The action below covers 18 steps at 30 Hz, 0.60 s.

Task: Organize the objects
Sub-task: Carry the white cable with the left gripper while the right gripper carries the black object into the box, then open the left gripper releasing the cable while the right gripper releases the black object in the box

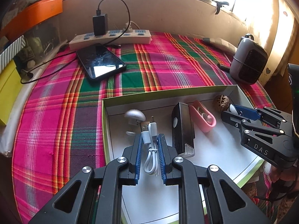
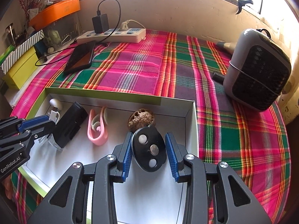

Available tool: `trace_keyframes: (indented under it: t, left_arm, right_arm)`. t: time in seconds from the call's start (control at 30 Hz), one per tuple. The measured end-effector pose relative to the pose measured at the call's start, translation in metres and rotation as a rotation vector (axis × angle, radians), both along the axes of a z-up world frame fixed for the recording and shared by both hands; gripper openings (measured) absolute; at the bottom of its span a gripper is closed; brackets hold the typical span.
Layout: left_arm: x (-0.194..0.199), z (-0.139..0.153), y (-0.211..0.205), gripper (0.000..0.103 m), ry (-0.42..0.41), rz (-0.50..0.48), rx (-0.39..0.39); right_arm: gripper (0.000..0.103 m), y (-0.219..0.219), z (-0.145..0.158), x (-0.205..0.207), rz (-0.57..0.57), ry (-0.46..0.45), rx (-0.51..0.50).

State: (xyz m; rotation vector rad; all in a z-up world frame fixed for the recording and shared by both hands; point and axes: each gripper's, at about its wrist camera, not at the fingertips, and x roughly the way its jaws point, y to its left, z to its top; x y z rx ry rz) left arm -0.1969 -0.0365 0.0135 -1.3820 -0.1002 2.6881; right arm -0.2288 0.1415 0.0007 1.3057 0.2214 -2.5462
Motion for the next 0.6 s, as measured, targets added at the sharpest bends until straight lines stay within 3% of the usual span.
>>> trace_keyframes:
  t: [0.6]
  left_arm:
    - [0.0000,-0.0008,-0.0007,0.016,0.001,0.004,-0.023]
  right_arm:
    - [0.036,0.0010,0.0008,0.0010,-0.005,0.007,-0.001]
